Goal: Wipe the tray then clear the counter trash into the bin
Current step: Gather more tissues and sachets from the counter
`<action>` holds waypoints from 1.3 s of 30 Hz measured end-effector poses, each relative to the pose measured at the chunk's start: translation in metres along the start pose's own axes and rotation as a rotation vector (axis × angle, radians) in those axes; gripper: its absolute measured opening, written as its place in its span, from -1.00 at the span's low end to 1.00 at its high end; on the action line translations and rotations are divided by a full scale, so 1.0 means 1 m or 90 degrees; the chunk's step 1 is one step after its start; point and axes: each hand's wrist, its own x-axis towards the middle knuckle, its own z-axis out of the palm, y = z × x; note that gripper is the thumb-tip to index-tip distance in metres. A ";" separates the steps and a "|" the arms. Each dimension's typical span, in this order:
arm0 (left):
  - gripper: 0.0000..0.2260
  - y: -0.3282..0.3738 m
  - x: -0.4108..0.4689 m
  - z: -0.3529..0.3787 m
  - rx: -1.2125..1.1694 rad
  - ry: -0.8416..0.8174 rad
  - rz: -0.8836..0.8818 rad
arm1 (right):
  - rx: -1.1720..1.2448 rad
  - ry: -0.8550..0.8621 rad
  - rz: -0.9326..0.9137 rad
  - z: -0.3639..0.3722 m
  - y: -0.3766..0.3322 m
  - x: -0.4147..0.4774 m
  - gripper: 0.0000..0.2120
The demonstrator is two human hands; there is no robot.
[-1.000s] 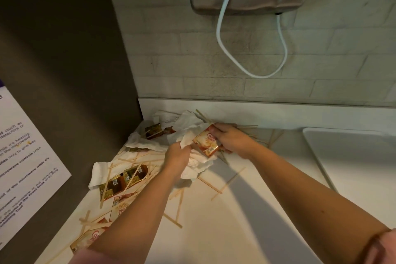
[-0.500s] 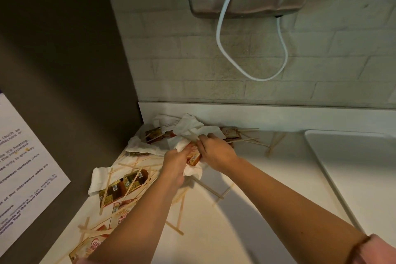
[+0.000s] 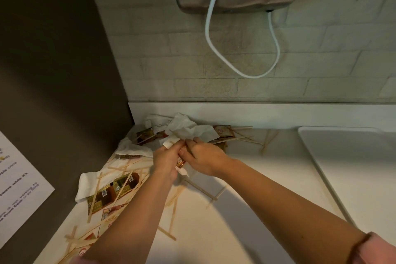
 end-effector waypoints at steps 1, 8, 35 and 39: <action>-0.89 0.001 0.000 0.001 0.000 -0.002 0.003 | 0.037 -0.015 -0.005 -0.004 0.004 0.000 -0.56; -0.92 -0.007 0.004 0.011 -0.005 -0.024 -0.005 | 0.256 0.059 0.136 -0.027 0.064 0.006 -0.73; -0.96 -0.007 0.016 0.014 0.014 -0.076 0.015 | -0.125 0.112 0.451 0.006 0.161 0.014 -0.68; -0.95 -0.006 0.016 0.012 0.012 -0.079 0.017 | -0.155 0.117 0.399 0.008 0.157 0.020 -0.70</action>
